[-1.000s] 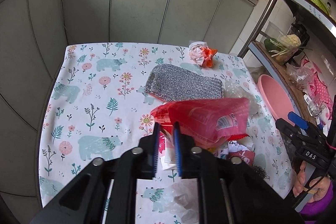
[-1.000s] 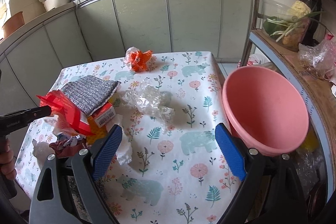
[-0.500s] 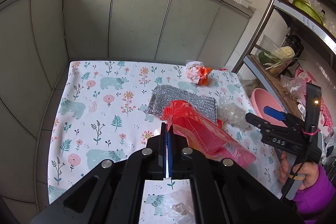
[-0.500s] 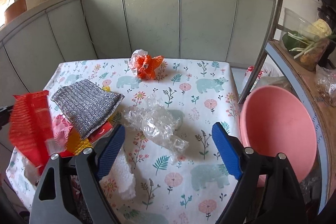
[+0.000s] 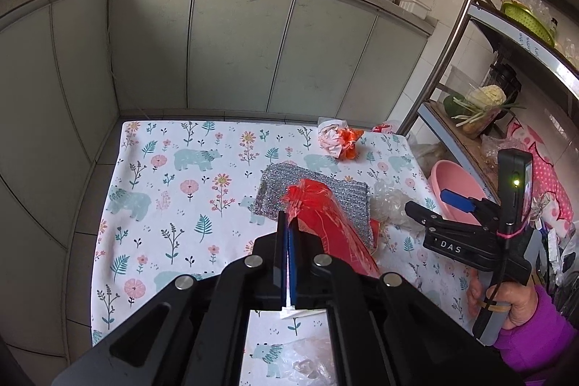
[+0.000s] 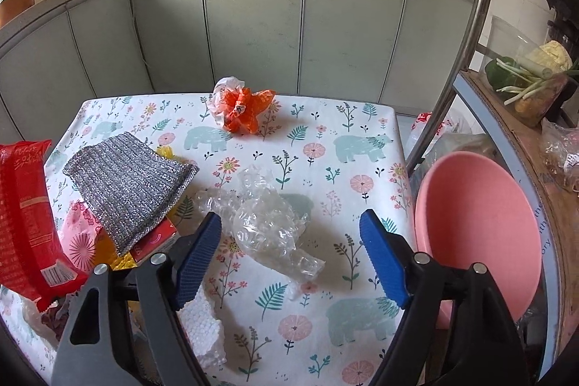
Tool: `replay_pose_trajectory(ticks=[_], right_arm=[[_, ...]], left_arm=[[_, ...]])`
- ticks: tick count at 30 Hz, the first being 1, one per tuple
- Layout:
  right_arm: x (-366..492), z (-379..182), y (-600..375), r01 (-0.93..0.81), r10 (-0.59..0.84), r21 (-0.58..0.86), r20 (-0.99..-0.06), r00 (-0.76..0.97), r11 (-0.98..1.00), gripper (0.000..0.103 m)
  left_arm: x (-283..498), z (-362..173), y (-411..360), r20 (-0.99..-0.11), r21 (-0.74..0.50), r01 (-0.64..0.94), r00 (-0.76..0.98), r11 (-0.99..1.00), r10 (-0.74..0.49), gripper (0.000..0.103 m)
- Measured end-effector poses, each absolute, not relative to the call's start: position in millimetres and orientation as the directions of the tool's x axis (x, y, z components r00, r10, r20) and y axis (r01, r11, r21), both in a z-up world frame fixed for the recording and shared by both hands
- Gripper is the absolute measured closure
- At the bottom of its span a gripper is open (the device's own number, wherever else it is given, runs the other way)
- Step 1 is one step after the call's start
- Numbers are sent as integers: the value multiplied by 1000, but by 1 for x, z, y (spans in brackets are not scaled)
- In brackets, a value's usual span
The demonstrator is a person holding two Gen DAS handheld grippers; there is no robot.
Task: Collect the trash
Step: 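Close the right gripper on the crumpled clear plastic bag while the left holds the red bag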
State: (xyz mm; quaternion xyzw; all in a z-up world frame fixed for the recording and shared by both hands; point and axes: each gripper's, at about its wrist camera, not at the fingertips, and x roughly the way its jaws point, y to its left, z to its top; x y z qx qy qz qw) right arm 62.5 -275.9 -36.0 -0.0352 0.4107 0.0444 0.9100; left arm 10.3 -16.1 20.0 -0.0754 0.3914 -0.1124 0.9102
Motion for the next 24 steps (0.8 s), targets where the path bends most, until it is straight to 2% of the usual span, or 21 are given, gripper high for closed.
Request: replay_pose_trajectory(ticks=[8,11,14,21,24], right_arm=[[64,-38,-277,-102,47,-27,-750,660,994,30],[65,-39,-278,-98,44,-27,-752,657,995,35],[65,-41,-278,-94,39,-29,-754,656,995,41],[63,-42,-274,-103,36,-40,-760,649,994,66],[62,-42,-273,-109,42,-38,-762,646,993,72]], left_arm=[[10,22,-20,-695,-220,149,669,964,-262,103],[10,22,-20,-695,-223,149,669,963,-264,103],[10,24,-24,-694,-218,152,670,964,-263,103],[10,24,-26,-694,-220,154,669,963,-265,103],[10,24,-26,-694,-221,156,668,963,-267,103]])
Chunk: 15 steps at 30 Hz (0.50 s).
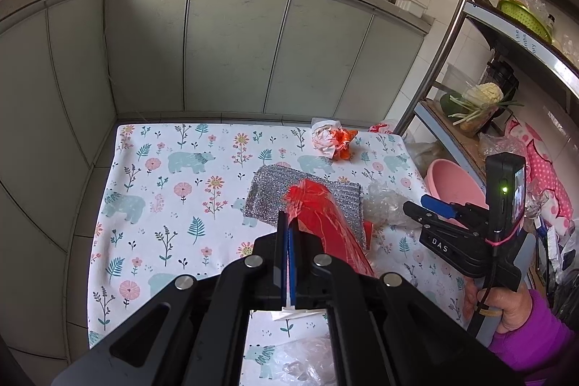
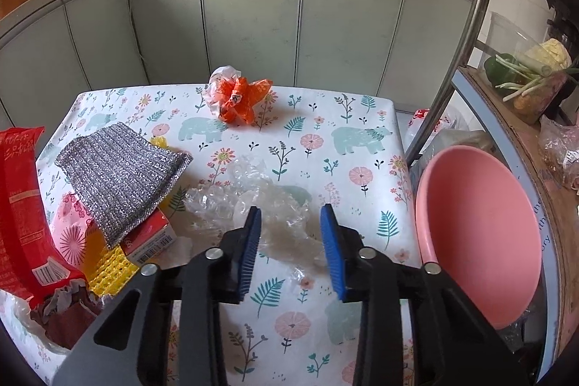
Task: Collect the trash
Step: 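Close the right gripper on the crumpled clear plastic bag while the left holds the red bag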
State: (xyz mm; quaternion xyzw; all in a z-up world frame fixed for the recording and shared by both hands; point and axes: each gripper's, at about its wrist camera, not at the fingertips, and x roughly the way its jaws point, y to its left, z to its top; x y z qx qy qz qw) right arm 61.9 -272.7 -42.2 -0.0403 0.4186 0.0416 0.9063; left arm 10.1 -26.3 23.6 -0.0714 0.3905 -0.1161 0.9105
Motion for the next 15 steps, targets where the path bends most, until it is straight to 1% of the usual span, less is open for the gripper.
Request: replay_pose_trajectory(ticks=[3,10,15], right_arm=[[61,-42,-272,-112,48,-32,-763,644,993,79],[59,-41,-272,-111,54,-23,-762,645,994,90],[55,-37,-272,-112,58,-20,-756,652,993,94]], left_arm=[[10,23,-26,-694,-220,157,668,963,-268,103],[9,22,-24,-690,-224,157,672,962,-270,103],[8,25,-21,-682,-228,158,678,961,-274,103]])
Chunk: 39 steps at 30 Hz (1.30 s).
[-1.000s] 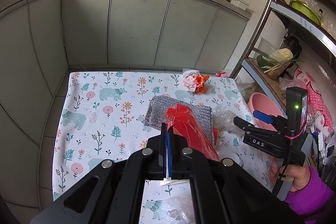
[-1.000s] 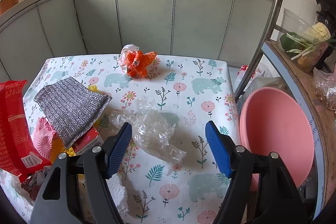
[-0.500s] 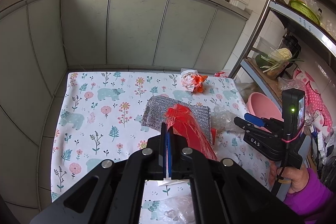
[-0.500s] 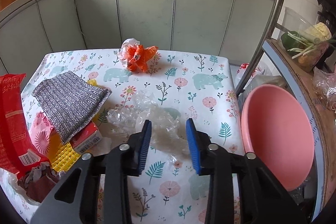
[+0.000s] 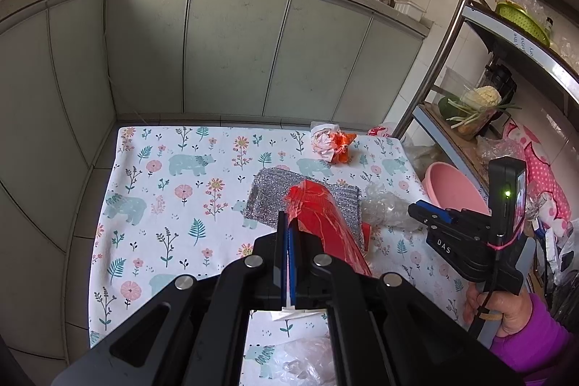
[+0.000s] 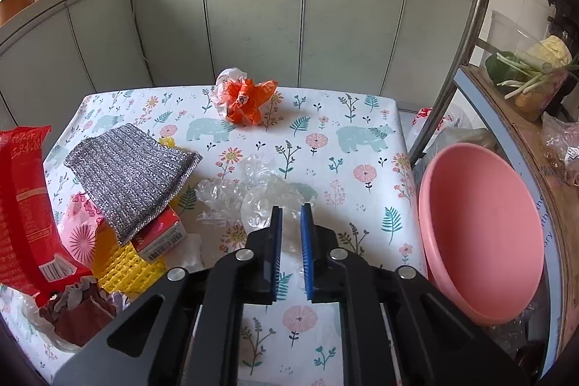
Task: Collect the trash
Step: 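Close the right gripper on the crumpled clear plastic bag while the left holds the red bag, then carry both bags over the pink bucket with both tools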
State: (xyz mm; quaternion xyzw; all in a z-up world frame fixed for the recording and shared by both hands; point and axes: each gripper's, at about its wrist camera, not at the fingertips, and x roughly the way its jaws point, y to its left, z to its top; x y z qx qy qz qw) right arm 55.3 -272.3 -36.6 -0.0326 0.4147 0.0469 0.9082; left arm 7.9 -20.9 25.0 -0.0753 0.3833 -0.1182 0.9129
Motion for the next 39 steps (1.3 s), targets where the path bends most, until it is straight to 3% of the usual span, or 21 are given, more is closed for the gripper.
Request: replay_pose_trajectory(ticks=[10,22,27,29,31,32,39], right_arm=[[42,-20,-279,-116,96,23,-729,678,993,101],[13,16,-312,-112,184,150,-666,723,982,102],[20,10,-310,-162,231,165,-686,690,973,101],[27,1,-306,-175,245,172,-708,662,969,91],[35,-9,-302,-196,268,185,-721,639,963,60],[38,-14,-300,-209,278,187,-728,627,960,54],[66,-43,-291,-224,218,104,-786,579,969,51]], left_arm=[[0,38,-23,-657,-220,171,702,960,-275,103],[-6,67,-38,-599,-205,224,741,953,-303,103],[-5,74,-44,-582,-203,238,751,950,-312,103],[-6,73,-44,-583,-203,237,750,950,-312,103],[-6,72,-43,-588,-203,233,748,951,-308,103],[-6,71,-42,-591,-203,230,746,952,-307,103],[-1,64,-38,-607,-206,216,737,954,-298,103]])
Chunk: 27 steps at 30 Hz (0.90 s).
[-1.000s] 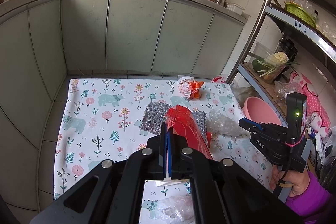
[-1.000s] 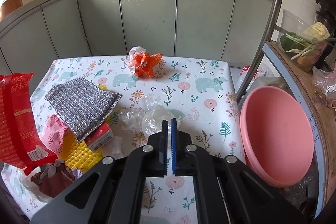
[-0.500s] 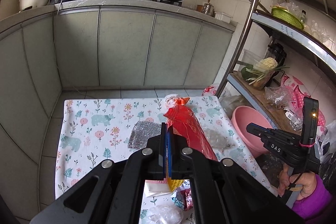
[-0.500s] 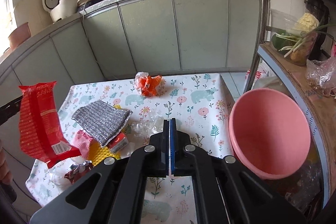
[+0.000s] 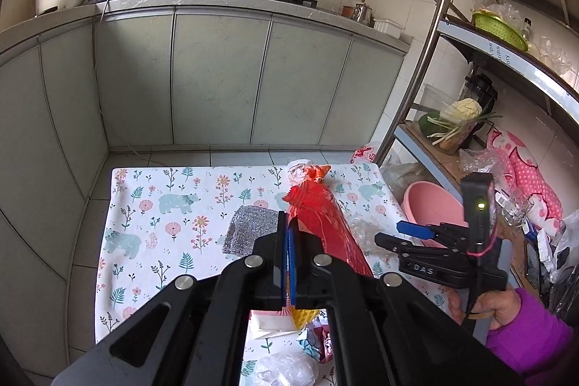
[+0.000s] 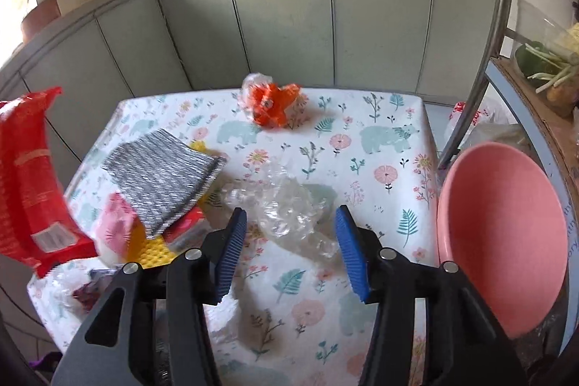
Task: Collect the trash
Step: 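Carry both bags over the pink bucket with both tools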
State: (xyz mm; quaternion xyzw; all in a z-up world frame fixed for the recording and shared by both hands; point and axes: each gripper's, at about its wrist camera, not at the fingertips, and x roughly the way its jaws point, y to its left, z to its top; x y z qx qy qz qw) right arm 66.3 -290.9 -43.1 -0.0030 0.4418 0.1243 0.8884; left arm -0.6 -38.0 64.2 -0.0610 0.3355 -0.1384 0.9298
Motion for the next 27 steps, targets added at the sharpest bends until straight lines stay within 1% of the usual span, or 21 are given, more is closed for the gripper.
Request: replay_pose_trajectory(ticks=[5,7,8,10,13,20,24,27], right_arm=[[71,-59,-288,-246,213,89,-812,543,965,52],[68,-60,-288,-254,238,114,-811,535,960,69],[66,-60,-288,-252,239,116,-808,538,961,69],[61,-58,-288,-253,246,122,-799,549,960,77],[53,-48,-291,-250,261,137,-777,573,958,79],[27,-10,-310,-222,281,176,-701,655,959,80],[13,9,-332,-172,258,193,-665,701,966,80],[3,21,-356,-112,213,196,-644,735,974,80]], left_arm=[[3,60,-40,-618,-207,216,727,954,-299,103],[4,59,-41,-619,-208,217,726,954,-300,103],[5,59,-42,-620,-208,218,725,954,-301,103],[5,59,-44,-620,-206,221,724,953,-302,103],[5,62,-48,-618,-201,228,726,953,-303,103],[5,74,-69,-599,-182,273,731,945,-327,103],[9,84,-97,-581,-162,333,729,929,-363,103],[14,92,-122,-565,-154,384,721,910,-400,103]])
